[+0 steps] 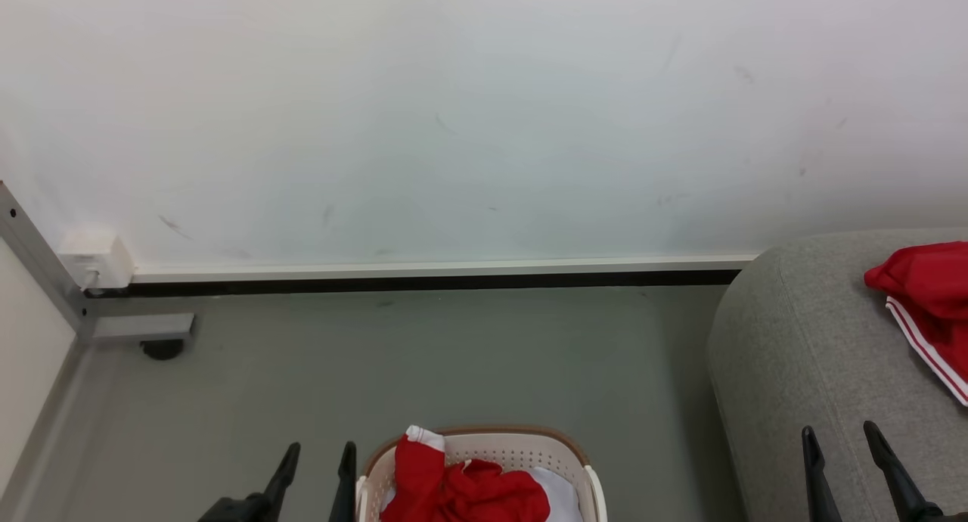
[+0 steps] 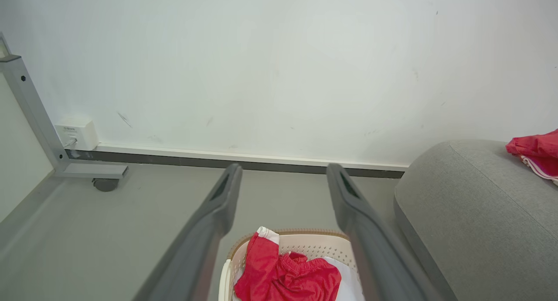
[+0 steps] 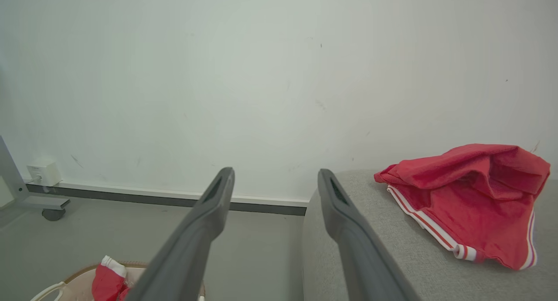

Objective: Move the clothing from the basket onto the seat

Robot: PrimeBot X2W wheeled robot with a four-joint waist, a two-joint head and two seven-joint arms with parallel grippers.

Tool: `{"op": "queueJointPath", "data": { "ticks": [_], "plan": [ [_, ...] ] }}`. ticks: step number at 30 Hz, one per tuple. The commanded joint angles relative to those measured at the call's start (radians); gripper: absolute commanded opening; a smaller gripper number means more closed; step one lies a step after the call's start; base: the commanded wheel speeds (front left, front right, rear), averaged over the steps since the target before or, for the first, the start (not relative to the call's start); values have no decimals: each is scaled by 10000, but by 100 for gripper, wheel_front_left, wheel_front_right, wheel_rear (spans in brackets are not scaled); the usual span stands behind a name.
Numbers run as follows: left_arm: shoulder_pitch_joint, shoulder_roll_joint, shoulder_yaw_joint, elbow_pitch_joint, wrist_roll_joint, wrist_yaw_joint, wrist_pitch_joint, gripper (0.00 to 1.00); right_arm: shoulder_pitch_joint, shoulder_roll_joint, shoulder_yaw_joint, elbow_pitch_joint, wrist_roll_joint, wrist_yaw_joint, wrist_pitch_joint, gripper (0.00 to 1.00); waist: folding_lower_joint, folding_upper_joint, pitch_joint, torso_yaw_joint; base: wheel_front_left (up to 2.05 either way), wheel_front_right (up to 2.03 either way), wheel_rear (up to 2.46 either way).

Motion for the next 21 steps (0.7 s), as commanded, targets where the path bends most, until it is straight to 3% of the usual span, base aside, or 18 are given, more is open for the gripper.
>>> {"op": "queueJointPath", "data": {
  "ticks": [1, 21],
  "plan": [
    [128, -63, 105, 7, 175, -90, -5, 100, 62, -1, 15, 87, -32, -21, 5, 100, 2, 0, -49, -15, 0, 0, 0],
    [-450, -582, 375, 507, 1038, -882, -5, 100, -542, -103, 572, 233, 42, -22, 5, 100, 2, 0, 452, -617, 0, 0, 0]
  ]
}}
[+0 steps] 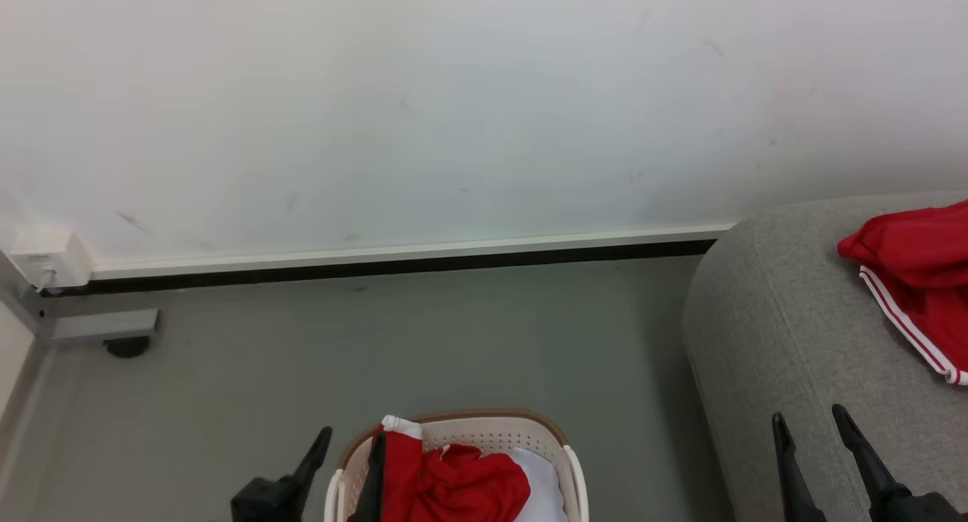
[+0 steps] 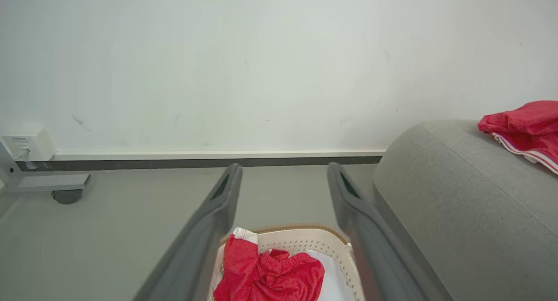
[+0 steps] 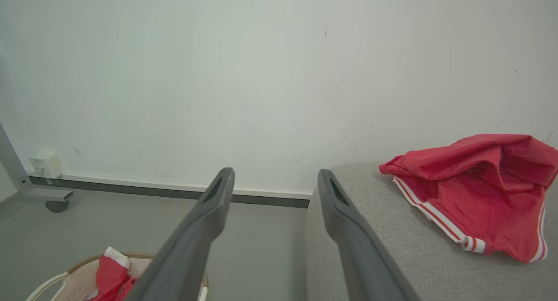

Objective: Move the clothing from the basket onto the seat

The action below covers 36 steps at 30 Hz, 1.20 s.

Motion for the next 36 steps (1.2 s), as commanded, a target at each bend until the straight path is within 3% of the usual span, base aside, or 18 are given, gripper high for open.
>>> {"op": "queueJointPath", "data": {
  "ticks": [1, 8, 20, 29, 36],
  "plan": [
    [-181, -15, -49, 96, 126, -58, -5, 100, -186, -98, 15, 10, 44, -23, 5, 100, 0, 0, 155, -162, 0, 0, 0],
    [-1789, -51, -731, 1689, 444, -302, 151, 100, -687, -47, 109, -232, 103, -22, 5, 100, 0, 0, 1198, -768, 0, 0, 0],
    [-4687, -94, -1900, 5249, 759, -544, 1573, 100, -1833, 206, 196, -782, 167, -22, 5, 100, 0, 0, 3549, -1651, 0, 0, 0],
    [-6406, -107, -2470, 7358, 1020, -441, 2546, 100, -2618, 242, 422, -1216, 512, -22, 5, 100, 0, 0, 5338, -1900, 0, 0, 0],
    [-7565, -66, -2631, 8330, 1082, -284, 2690, 100, -3176, 238, 688, -1725, 782, -22, 5, 100, 0, 0, 6953, -2201, 0, 0, 0]
  ]
}}
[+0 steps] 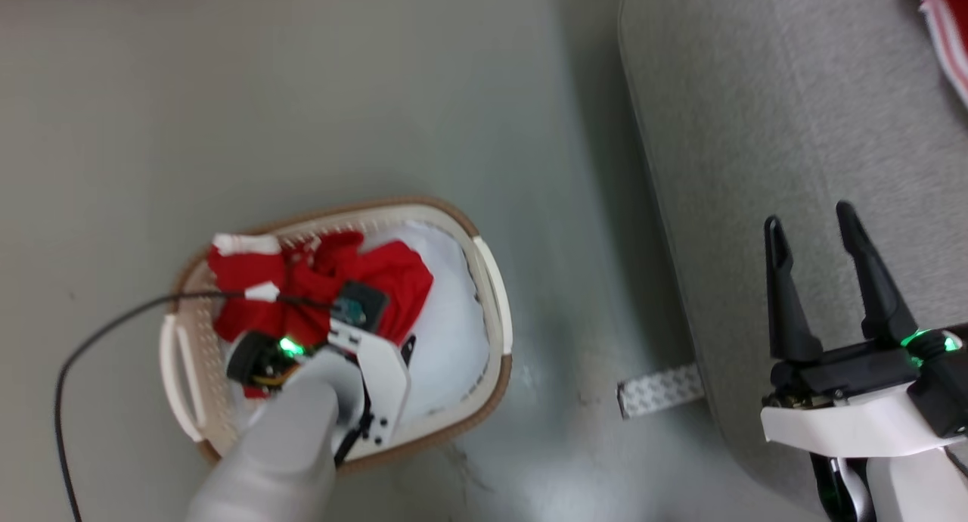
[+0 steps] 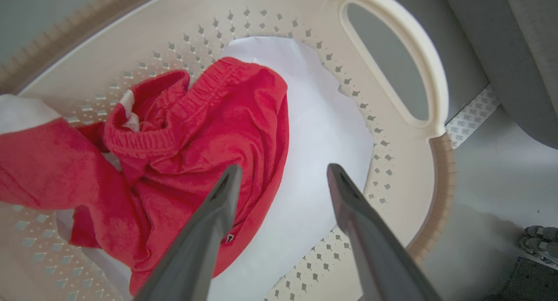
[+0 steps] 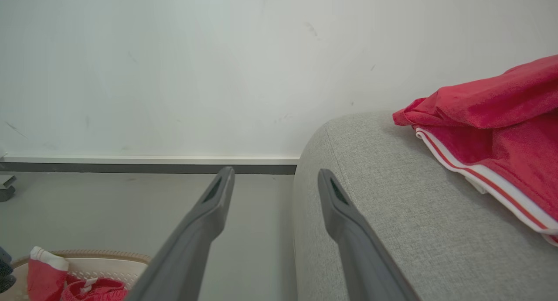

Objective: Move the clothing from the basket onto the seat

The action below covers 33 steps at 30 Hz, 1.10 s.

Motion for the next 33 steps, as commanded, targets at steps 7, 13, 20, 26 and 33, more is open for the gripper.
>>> {"op": "queueJointPath", "data": {
  "ticks": [7, 13, 20, 26, 33],
  "plan": [
    [-1133, 412, -34, 629, 77, 133, -142, 100, -388, 12, 154, -588, 302, -22, 7, 100, -3, 0, 2091, -324, 0, 0, 0],
    [-1832, 673, -116, 934, 86, 202, -168, 100, -553, 8, 506, -900, 449, -22, 7, 100, -3, 0, 2844, -398, 0, 0, 0],
    [-2308, 837, -249, 1219, 65, 197, 183, 43, -581, 9, 604, -1176, 577, -22, 7, 100, -3, 0, 3357, -542, 0, 0, 0],
    [-2124, 635, -303, 1356, -199, -15, 202, 0, -502, 9, 425, -1065, 695, -22, 7, 100, -3, 0, 3181, -462, 0, 0, 0],
    [-1400, 240, -157, 1269, -793, -199, -939, 0, -186, 7, 262, -624, 747, -22, 7, 100, -3, 0, 1641, 152, 0, 0, 0]
  ]
}}
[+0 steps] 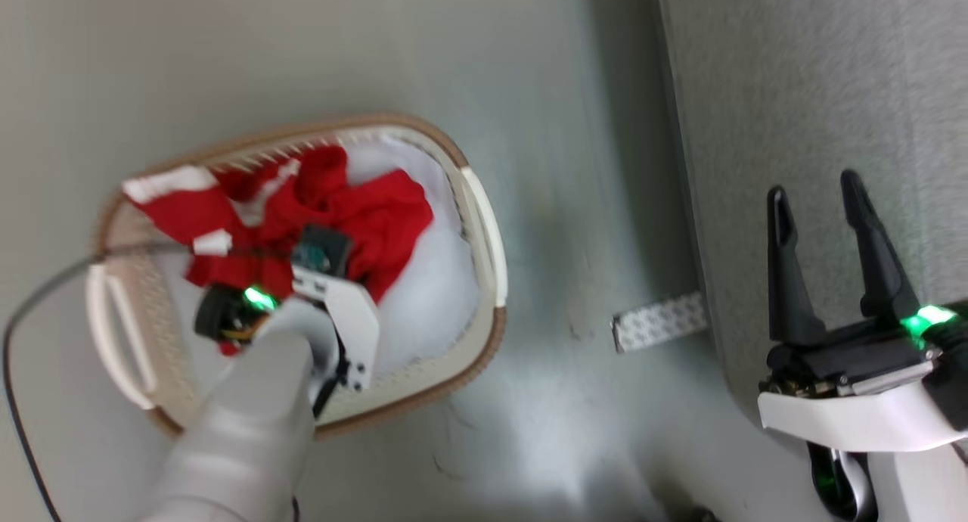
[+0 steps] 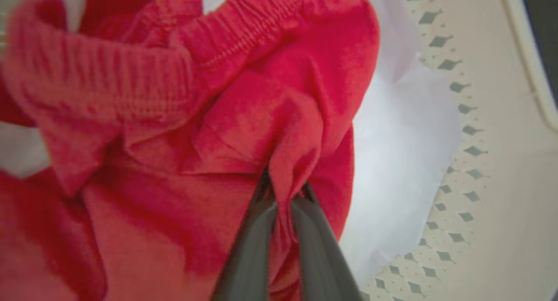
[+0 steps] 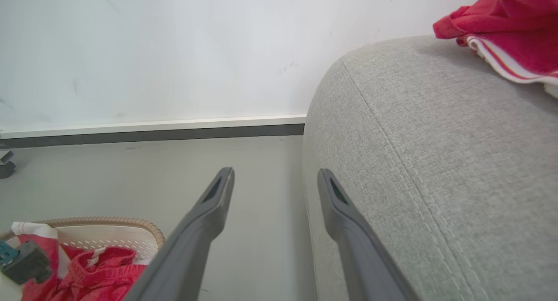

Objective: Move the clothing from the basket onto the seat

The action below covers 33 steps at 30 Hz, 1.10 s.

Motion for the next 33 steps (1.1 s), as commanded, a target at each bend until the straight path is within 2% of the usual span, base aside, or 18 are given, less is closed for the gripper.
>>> {"op": "queueJointPath", "data": {
  "ticks": [1, 7, 8, 9, 14, 21, 28, 32, 33],
  "plan": [
    [402, -50, -27, 5, -212, -52, -254, 0, 258, 4, -53, 162, 39, -22, 5, 100, -1, 0, -1092, 499, 0, 0, 0],
    [1449, -209, -156, -258, -830, -153, -989, 0, 878, -2, -236, 679, -253, -22, 5, 100, -1, 0, -3175, 1136, 0, 0, 0],
    [1449, -209, -156, -258, -830, -153, -989, 0, 878, -2, -236, 679, -253, -22, 5, 100, -1, 0, -3175, 1136, 0, 0, 0],
    [1827, -223, -273, -482, -1086, -167, -1091, 0, 1137, 0, -326, 831, -324, -22, 5, 100, -1, 0, -3847, 1335, 0, 0, 0],
    [2739, -222, -978, -1664, -2213, -167, -917, 0, 1806, -2, -462, 1139, -400, -22, 5, 100, -1, 0, -5295, 1769, 0, 0, 0],
    [3429, -222, -1482, -2996, -3129, -169, -834, 0, 2761, -2, -469, 1491, -535, -22, 5, 100, -1, 0, -6982, 2259, 0, 0, 0],
    [3642, -223, -1609, -4300, -3516, 4, -613, 0, 3353, -3, -414, 1603, -569, -22, 5, 100, -1, 0, -7953, 2451, 0, 0, 0],
    [3770, 29, -1590, -5698, -3488, 354, -338, 0, 3789, -2, -348, 1660, -581, -22, 5, 100, -1, 0, -8549, 2534, 0, 0, 0],
    [3770, 29, -1590, -5698, -3488, 354, -338, 0, 3789, -2, -348, 1660, -581, -22, 5, 100, -1, 0, -8549, 2534, 0, 0, 0]
  ]
}}
